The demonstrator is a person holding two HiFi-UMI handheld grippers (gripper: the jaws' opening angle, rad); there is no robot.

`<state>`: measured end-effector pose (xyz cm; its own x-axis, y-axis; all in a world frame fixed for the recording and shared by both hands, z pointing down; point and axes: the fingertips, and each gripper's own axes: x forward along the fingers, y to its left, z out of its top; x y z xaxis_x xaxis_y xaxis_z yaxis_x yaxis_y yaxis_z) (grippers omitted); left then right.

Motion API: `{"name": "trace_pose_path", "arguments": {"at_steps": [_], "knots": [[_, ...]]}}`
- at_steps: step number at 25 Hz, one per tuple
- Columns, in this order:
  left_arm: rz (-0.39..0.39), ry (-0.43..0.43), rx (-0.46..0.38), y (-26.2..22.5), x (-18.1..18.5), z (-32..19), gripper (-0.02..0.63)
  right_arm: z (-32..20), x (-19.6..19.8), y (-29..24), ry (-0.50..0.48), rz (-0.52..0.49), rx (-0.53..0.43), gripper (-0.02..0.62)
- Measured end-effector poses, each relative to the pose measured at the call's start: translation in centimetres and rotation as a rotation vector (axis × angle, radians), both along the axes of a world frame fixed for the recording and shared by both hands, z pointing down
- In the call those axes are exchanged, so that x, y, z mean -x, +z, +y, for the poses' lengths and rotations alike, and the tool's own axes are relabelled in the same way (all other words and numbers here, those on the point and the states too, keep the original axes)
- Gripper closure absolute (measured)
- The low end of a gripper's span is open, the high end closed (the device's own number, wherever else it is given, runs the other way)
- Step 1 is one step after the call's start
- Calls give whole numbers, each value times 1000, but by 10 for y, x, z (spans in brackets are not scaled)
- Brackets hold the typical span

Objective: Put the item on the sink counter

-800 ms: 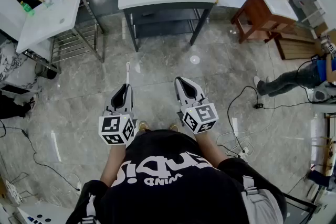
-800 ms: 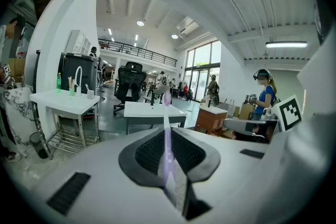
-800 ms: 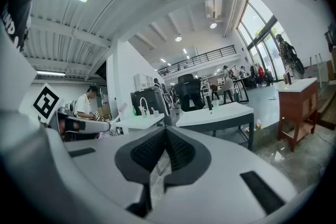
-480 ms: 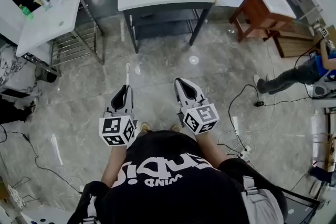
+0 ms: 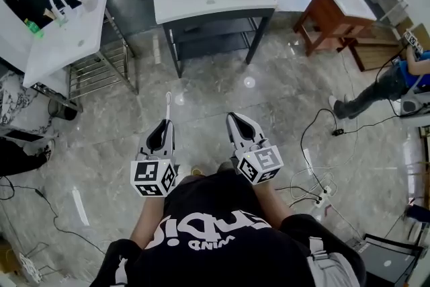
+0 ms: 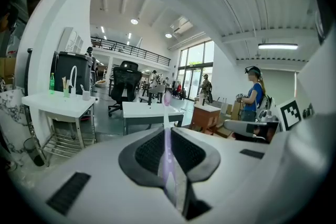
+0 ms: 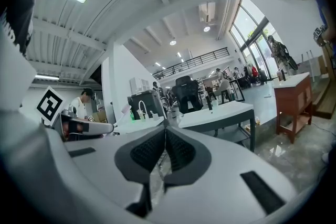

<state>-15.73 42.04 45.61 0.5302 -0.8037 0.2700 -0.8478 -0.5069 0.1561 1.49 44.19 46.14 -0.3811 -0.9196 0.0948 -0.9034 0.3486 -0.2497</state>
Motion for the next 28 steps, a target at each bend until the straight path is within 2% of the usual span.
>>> {"name": "trace_pose_path", "arguments": {"at_steps": [4, 12, 28], "knots": [[3, 39, -9, 0, 7, -5, 551, 4, 10, 2, 35, -2, 3, 575], [15, 67, 0, 1, 12, -23, 551, -6, 17, 5, 57, 10, 25, 575], [6, 55, -11, 5, 11, -109, 551, -96, 11, 11, 46, 7, 16, 575]]}}
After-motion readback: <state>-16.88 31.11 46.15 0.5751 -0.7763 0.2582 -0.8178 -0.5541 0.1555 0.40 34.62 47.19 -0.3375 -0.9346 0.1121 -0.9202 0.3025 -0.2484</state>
